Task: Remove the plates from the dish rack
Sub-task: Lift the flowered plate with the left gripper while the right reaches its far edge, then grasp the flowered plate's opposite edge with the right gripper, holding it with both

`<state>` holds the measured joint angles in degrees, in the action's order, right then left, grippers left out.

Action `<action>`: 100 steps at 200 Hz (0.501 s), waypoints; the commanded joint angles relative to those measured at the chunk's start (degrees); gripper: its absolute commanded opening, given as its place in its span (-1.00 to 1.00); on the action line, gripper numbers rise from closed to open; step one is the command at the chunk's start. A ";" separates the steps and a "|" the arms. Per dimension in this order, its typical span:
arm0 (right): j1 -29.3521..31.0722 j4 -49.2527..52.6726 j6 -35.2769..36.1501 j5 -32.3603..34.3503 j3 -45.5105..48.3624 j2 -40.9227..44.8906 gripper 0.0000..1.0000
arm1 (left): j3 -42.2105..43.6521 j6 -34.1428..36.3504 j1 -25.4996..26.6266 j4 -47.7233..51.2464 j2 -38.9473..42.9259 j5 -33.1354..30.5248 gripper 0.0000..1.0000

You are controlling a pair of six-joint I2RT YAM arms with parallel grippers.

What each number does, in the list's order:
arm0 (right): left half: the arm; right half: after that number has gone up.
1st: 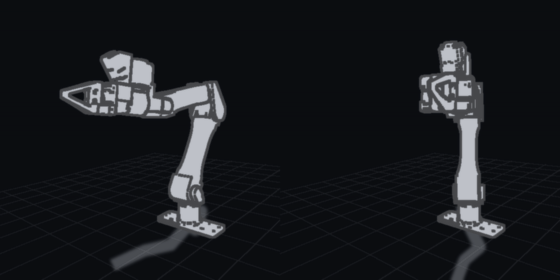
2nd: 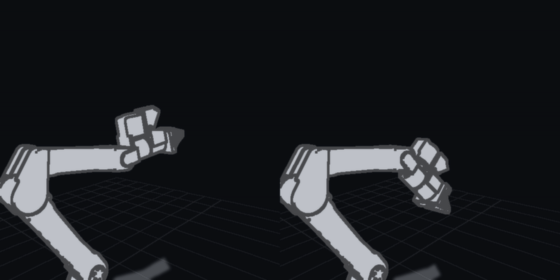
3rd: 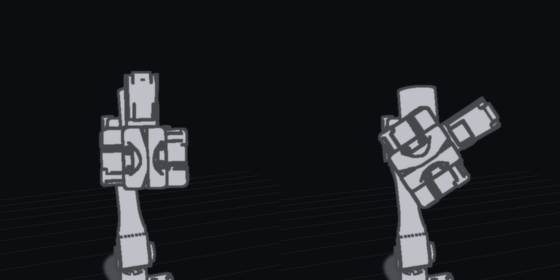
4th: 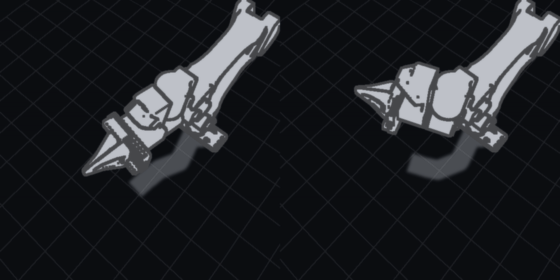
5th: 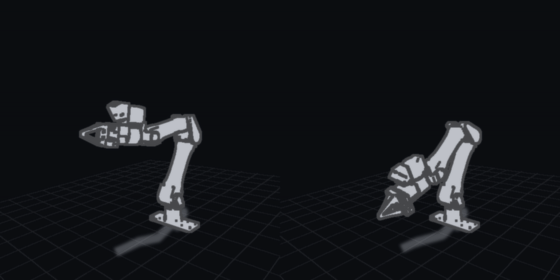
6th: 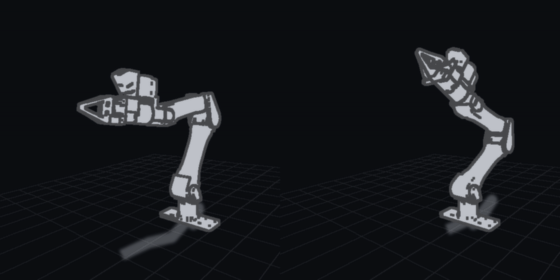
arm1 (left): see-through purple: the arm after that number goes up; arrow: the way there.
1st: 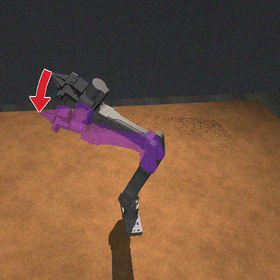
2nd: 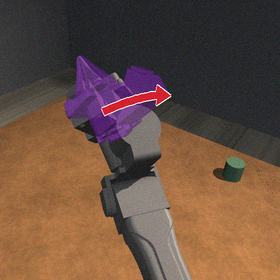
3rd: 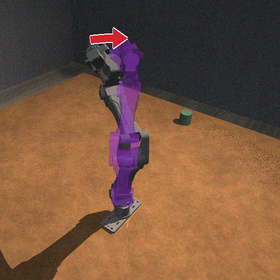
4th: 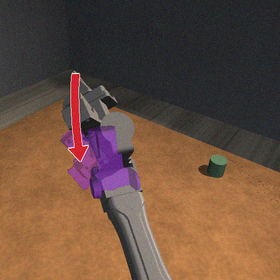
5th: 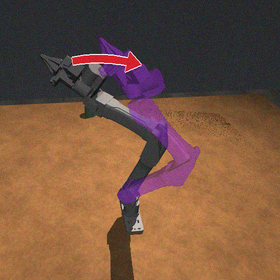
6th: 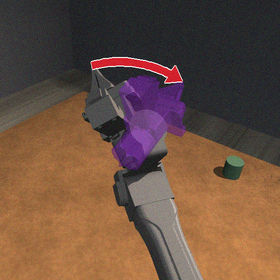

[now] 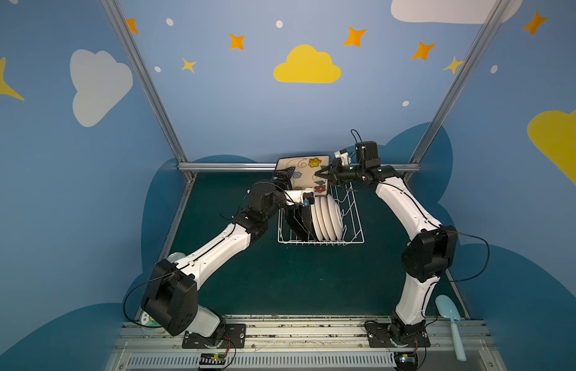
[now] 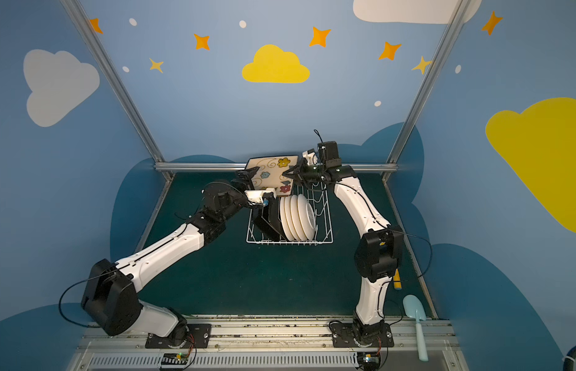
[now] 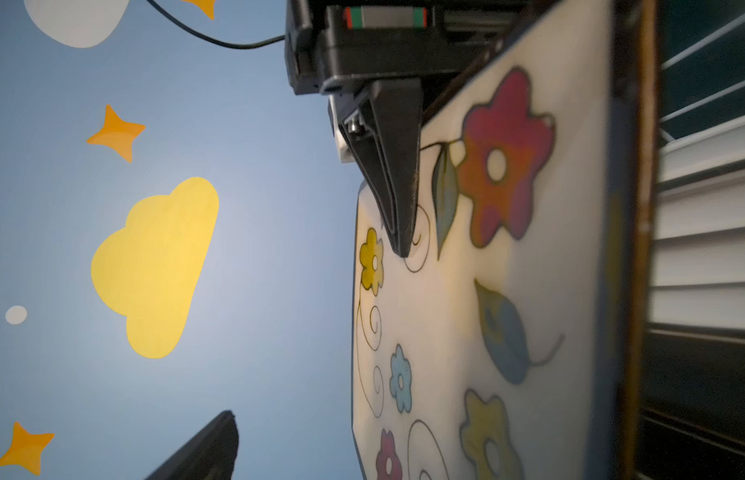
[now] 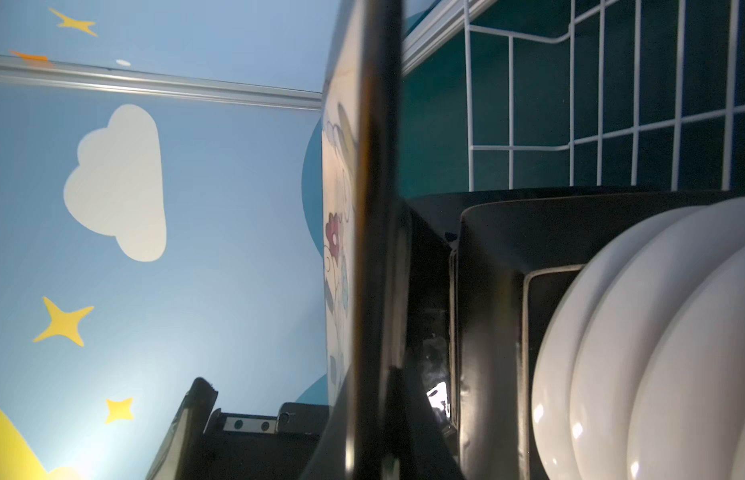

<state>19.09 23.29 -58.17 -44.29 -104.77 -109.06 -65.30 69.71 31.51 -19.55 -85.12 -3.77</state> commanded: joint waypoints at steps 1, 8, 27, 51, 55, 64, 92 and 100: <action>-2.00 -16.04 -4.78 -2.81 1.36 4.27 -1.00 | -2.34 -4.54 -0.22 -4.06 2.35 -1.03 0.99; -2.59 -16.64 -5.00 -2.90 1.41 4.45 -1.00 | -2.08 -6.06 -0.20 -2.03 3.06 -0.62 0.99; -4.04 -18.78 -5.49 -2.91 1.73 5.19 -1.00 | -0.63 -10.05 -0.23 1.90 5.45 0.55 0.99; -5.97 -21.24 -5.52 -2.39 2.14 6.17 -1.00 | 0.29 -15.11 -0.59 8.43 8.72 0.48 0.99; -6.25 -21.19 -5.27 -2.33 2.12 6.29 -1.00 | 0.43 -16.28 -0.76 9.37 9.26 0.56 0.99; -6.83 -21.19 -4.71 -2.29 2.12 6.54 -1.00 | 0.60 -19.05 -1.43 11.81 10.66 0.98 0.99; -8.26 -21.22 -1.79 -2.99 2.28 7.00 -1.00 | -0.45 -32.15 -5.04 17.74 14.04 4.78 0.99; -8.47 -21.34 -0.60 -3.04 2.57 7.33 -1.00 | -2.18 -37.63 -6.71 20.49 14.21 6.29 0.99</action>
<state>10.81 11.46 -61.60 -43.62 -100.90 -108.33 -65.14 48.51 28.27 -7.70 -72.25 -1.56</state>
